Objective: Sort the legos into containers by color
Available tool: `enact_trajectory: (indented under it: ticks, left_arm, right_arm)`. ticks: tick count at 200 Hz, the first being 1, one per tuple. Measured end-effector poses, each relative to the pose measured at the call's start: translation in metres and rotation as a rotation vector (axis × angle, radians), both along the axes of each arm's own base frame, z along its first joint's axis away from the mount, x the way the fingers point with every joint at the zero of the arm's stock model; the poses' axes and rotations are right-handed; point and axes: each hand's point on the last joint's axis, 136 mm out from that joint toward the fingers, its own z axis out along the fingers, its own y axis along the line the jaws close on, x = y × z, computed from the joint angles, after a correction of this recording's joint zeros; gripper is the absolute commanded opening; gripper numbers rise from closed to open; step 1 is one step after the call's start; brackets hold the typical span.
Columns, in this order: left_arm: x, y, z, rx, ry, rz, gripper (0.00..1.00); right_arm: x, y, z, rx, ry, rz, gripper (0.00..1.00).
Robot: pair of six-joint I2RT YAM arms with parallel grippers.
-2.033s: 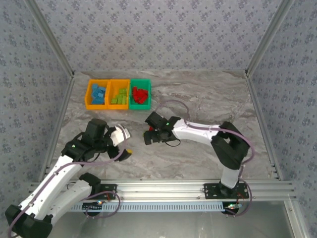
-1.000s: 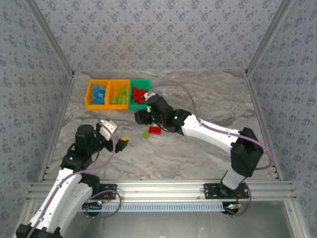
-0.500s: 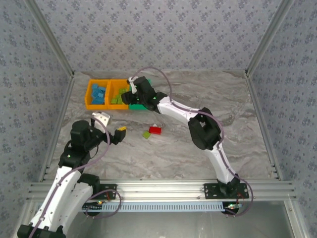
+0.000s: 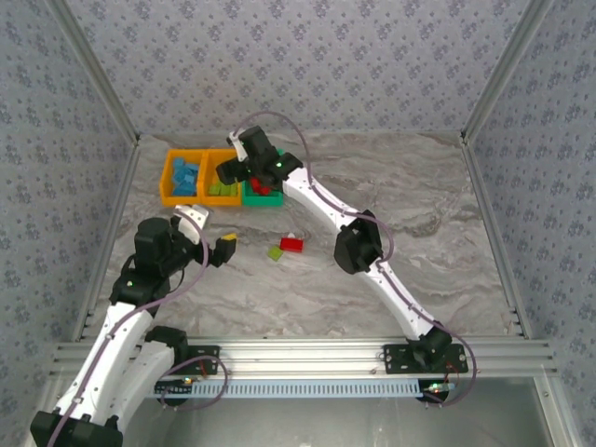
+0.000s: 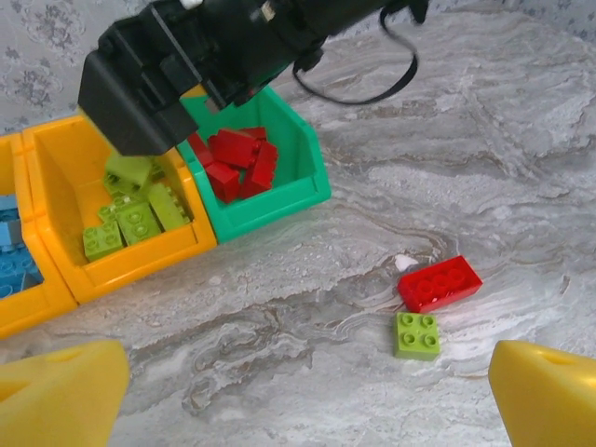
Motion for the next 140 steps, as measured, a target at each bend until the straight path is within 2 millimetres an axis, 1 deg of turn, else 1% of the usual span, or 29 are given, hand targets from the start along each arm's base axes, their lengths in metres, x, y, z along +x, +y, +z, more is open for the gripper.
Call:
enact_trajectory:
  ticks: [29, 49, 58, 75, 86, 100, 124, 140]
  left_arm:
    - [0.001, 0.003, -0.007, 0.022, 0.026, 0.016, 0.99]
    - [0.001, 0.005, -0.008, 0.027, 0.030, 0.023, 0.99]
    - [0.000, 0.005, -0.008, 0.027, 0.032, 0.023, 0.99]
    - [0.001, 0.005, -0.011, 0.029, 0.042, 0.021, 0.99]
    - [0.001, 0.004, -0.014, 0.030, 0.058, 0.017, 0.99]
    - [0.001, 0.002, -0.020, 0.034, 0.083, 0.012, 0.99]
    - [0.001, 0.001, -0.026, 0.035, 0.111, 0.003, 0.99]
    - [0.000, -0.002, -0.028, 0.030, 0.121, -0.011, 0.99]
  right_arm:
    - [-0.011, -0.014, 0.008, -0.091, 0.003, 0.013, 0.88]
    - [-0.022, -0.025, 0.020, -0.148, -0.003, 0.029, 0.90]
    - [-0.025, -0.029, 0.029, -0.161, -0.015, 0.036, 0.91]
    - [-0.036, -0.038, 0.033, -0.207, -0.005, 0.049, 0.93]
    - [-0.042, -0.044, 0.028, -0.243, 0.015, 0.058, 0.95]
    - [-0.052, -0.054, 0.015, -0.309, 0.059, 0.074, 1.00]
    - [-0.069, -0.074, -0.003, -0.411, 0.139, 0.105, 1.00]
    - [-0.080, -0.092, -0.006, -0.469, 0.200, 0.112, 1.00]
